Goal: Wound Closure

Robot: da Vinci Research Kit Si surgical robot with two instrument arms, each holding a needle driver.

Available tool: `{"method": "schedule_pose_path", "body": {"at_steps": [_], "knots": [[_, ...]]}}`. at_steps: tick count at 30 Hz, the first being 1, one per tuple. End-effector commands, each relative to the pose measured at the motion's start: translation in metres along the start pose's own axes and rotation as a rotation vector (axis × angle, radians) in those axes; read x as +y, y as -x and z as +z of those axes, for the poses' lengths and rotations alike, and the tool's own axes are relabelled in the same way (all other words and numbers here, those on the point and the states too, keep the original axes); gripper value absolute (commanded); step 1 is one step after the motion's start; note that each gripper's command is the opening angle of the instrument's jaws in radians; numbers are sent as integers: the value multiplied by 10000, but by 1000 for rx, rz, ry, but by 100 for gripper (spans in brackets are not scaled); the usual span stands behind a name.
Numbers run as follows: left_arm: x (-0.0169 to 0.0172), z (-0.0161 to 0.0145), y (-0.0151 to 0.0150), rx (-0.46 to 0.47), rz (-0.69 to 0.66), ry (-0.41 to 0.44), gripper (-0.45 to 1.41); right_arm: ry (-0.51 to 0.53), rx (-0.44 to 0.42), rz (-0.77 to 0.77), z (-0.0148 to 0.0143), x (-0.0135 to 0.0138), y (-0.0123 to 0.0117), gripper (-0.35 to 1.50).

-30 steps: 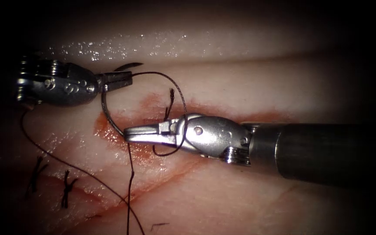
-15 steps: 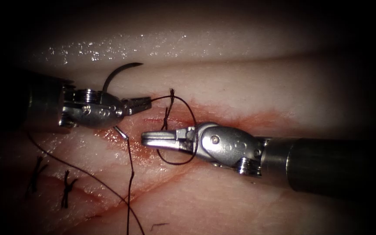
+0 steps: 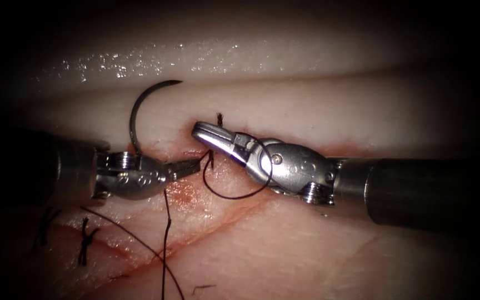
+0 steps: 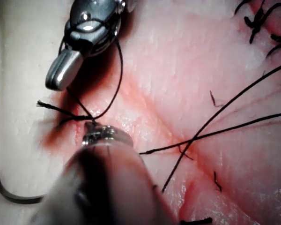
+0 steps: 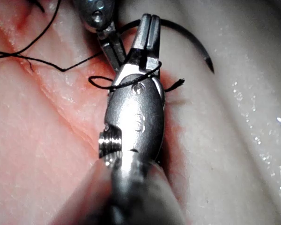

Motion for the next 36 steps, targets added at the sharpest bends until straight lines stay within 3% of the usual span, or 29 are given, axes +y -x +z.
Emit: {"method": "schedule_pose_path", "body": {"at_steps": [1,3,6,10,11,14,16,28,36], "knots": [[4,9,-2,-4,5,-1,-45,11,-25,24,8,-4,12,-35],[11,9,-3,-7,8,1,-45,34,-80,79,9,-6,21,-30],[16,7,-7,-6,6,2,-45,61,-149,143,11,-7,32,14],[18,2,-17,-3,-1,8,-45,144,-187,225,10,-5,42,19],[18,1,-20,-1,-4,11,-45,205,-208,240,9,-4,44,27],[17,0,-23,-2,-7,12,-45,236,-228,244,8,-5,43,32],[16,0,-24,-1,-8,14,-45,275,-236,237,8,-7,41,51],[11,1,-22,1,-6,16,-45,453,-318,234,7,-11,33,69],[9,3,-25,3,-9,18,-45,573,-360,330,0,-2,40,59]]}}
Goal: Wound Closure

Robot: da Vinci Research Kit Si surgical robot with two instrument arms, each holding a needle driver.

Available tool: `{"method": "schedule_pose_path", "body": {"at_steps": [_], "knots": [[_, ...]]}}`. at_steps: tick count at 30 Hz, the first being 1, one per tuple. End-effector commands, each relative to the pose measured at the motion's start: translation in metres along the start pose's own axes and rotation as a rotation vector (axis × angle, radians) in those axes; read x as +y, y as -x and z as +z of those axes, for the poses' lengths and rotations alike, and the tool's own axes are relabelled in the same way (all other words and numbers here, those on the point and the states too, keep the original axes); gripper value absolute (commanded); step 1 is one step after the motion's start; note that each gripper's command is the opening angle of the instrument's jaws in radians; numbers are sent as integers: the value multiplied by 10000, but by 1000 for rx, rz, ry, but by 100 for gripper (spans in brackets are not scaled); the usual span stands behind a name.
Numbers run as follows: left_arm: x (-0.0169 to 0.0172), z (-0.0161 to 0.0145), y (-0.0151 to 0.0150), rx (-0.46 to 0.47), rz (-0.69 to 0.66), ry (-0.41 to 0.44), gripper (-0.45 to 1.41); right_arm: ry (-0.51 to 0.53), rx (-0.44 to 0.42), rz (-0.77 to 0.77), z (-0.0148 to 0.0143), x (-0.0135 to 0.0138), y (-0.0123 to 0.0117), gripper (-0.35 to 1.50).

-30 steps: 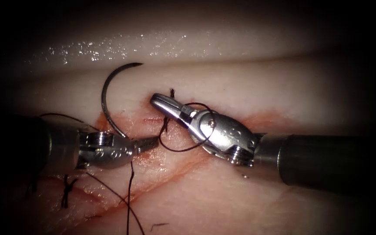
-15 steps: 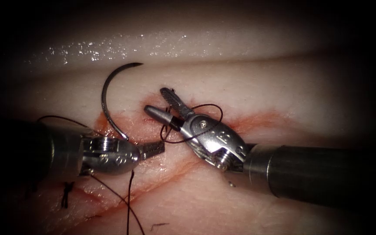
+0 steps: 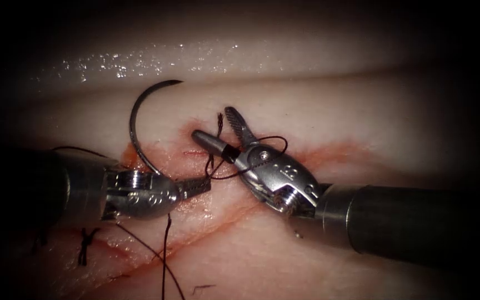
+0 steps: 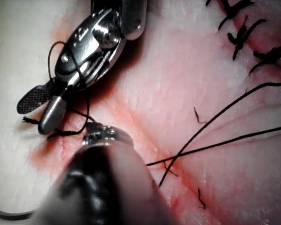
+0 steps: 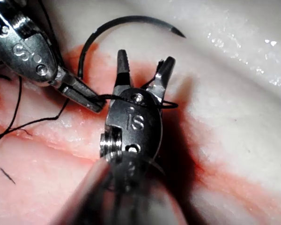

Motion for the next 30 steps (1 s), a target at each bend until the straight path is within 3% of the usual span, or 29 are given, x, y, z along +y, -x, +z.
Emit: {"method": "schedule_pose_path", "body": {"at_steps": [1,6,11,18,19,20,22,30], "knots": [[1,9,-2,3,0,2,-45,15,-12,23,9,-3,5,61],[2,9,-3,5,0,3,-45,48,0,111,15,9,8,64],[2,9,-3,7,0,4,-45,32,-60,151,23,10,17,54],[3,9,-2,9,1,6,-45,-5,-73,159,28,3,20,44],[3,9,-2,10,1,6,-45,-7,-74,160,28,2,20,41],[3,9,-2,10,1,6,-45,-10,-74,160,29,1,20,24],[3,8,-1,10,2,7,-45,-13,-75,161,28,-1,21,-35],[5,5,4,13,7,9,-45,19,-67,99,19,-5,9,-35]]}}
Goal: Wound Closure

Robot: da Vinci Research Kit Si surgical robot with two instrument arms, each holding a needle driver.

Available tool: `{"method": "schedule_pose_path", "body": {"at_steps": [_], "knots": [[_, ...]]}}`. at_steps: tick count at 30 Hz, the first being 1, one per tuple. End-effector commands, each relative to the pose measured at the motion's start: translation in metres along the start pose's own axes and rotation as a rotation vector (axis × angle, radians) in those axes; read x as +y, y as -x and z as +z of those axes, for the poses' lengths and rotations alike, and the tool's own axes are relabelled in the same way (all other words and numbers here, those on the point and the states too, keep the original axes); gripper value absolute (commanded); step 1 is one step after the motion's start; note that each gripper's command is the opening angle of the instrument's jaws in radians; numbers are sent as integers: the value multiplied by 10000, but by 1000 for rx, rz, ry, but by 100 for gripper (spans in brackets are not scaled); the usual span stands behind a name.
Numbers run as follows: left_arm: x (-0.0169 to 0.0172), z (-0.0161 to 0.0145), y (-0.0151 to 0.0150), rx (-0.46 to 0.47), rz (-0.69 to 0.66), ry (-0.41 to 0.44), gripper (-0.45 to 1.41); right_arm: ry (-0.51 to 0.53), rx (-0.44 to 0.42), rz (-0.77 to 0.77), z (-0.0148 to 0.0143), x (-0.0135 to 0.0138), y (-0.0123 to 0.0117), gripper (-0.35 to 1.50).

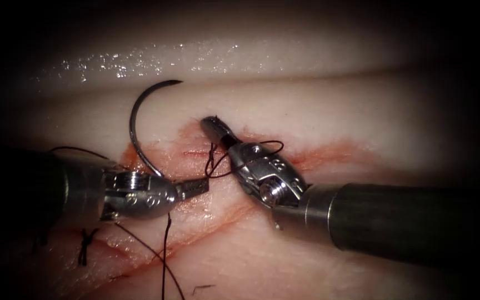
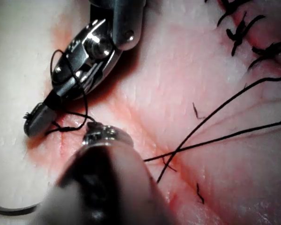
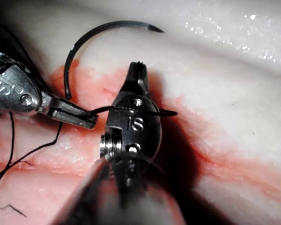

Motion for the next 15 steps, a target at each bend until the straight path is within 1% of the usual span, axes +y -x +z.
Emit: {"method": "schedule_pose_path", "body": {"at_steps": [1,3,7,9,13,15], "knots": [[1,7,-1,2,2,0,-45,-4,19,-9,5,-5,-3,-35],[0,6,0,4,3,3,-45,1,33,-15,1,-7,-7,-35],[-5,1,1,7,2,10,-45,0,53,-31,0,-7,-7,-35],[-14,-6,2,9,-11,19,-45,-16,57,-43,0,-7,-6,-35],[-40,-24,4,-20,-29,22,-45,-59,69,-70,1,-6,-1,-35],[-68,-43,9,-16,-53,7,-45,-82,68,-79,1,-5,2,-35]]}}
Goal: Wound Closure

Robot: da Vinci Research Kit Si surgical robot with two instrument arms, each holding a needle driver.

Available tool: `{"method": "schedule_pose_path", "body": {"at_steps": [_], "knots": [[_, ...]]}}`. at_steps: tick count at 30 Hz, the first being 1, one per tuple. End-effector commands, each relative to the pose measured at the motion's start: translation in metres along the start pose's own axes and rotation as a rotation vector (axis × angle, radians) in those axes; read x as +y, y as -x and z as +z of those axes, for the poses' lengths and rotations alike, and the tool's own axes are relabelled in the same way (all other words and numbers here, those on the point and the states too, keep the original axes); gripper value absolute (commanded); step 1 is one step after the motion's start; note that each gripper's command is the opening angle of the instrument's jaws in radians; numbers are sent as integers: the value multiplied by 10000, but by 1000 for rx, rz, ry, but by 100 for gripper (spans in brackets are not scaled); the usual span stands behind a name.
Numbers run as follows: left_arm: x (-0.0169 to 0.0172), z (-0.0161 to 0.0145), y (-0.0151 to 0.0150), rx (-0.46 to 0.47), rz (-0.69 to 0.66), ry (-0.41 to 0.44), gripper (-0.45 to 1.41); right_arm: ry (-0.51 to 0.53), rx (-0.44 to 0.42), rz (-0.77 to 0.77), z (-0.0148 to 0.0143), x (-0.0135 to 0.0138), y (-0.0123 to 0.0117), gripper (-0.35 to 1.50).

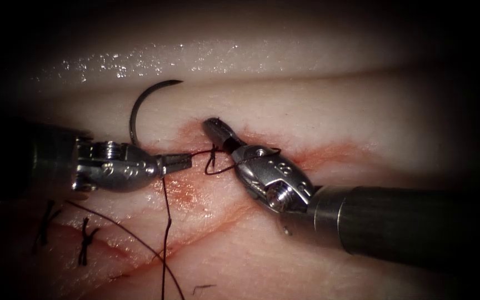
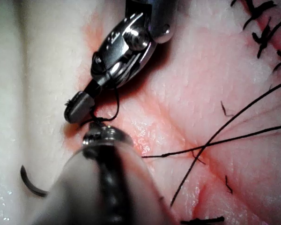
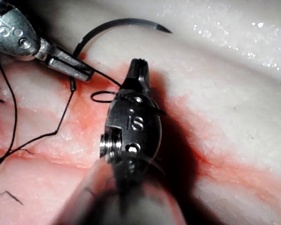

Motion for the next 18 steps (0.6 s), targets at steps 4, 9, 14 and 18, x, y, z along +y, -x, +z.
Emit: {"method": "schedule_pose_path", "body": {"at_steps": [4,9,14,18], "knots": [[-31,-13,8,-6,-24,-32,-45,-17,1,-3,5,-5,10,-35],[-85,-42,28,11,-85,-68,-45,-35,1,-11,3,-6,13,-35],[-123,-45,47,27,-142,-69,-45,-49,-6,-22,0,-8,20,-35],[-146,-28,64,29,-168,-73,-45,-54,-21,-33,-4,-7,24,-35]]}}
